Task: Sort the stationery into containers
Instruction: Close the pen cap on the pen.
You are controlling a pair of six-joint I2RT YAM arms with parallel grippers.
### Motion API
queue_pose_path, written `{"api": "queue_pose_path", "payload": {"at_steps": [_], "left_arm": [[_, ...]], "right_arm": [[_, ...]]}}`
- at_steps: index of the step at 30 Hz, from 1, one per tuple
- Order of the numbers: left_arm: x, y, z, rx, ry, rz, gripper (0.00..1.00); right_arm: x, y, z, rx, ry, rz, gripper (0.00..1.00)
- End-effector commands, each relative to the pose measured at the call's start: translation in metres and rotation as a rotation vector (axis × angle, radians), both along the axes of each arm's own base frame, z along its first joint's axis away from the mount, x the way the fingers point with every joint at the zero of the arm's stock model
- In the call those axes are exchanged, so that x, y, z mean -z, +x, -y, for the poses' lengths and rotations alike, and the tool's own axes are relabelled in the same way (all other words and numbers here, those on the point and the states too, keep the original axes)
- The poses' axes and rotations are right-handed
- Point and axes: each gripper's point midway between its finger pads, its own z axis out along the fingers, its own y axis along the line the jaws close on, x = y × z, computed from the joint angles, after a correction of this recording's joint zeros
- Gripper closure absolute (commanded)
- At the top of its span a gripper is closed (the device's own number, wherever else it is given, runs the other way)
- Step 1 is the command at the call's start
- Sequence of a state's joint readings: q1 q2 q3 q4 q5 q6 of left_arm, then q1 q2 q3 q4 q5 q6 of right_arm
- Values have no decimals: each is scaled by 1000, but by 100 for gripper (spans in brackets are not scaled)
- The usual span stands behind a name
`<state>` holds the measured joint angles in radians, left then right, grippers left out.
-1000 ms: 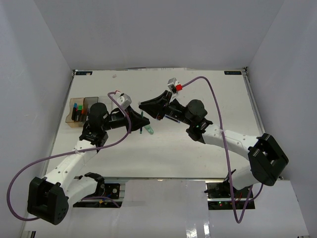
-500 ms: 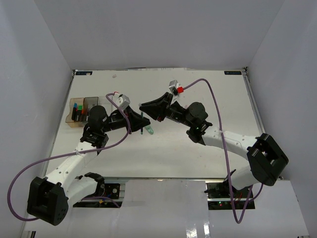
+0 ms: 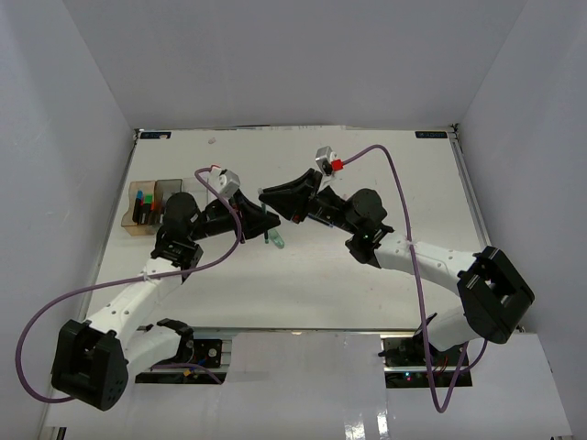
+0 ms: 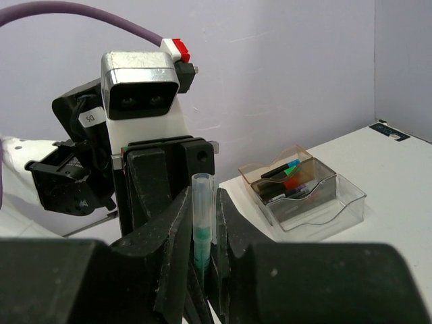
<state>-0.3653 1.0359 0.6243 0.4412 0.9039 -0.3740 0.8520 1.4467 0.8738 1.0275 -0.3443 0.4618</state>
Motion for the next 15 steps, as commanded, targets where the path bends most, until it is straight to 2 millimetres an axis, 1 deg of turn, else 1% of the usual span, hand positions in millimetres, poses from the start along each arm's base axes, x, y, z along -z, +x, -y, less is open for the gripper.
{"api": "queue_pose_path", "payload": {"at_steps": [1,4,7,15], "left_arm": [[-35,8,1,-13,-30,115,80],[-41,9,2,-11,-42,135,80],[-45,9,2,-8,-55,142,80],[-54,12,3,-6,-45,186,80]], "right_arm": [[0,-11,-4,-53,-17,27,80],[1,-15,-3,-66,-21,28,79],[3,-15,-1,-59,-24,23,79],[11,-13,-1,-48,-61,13,71]]}}
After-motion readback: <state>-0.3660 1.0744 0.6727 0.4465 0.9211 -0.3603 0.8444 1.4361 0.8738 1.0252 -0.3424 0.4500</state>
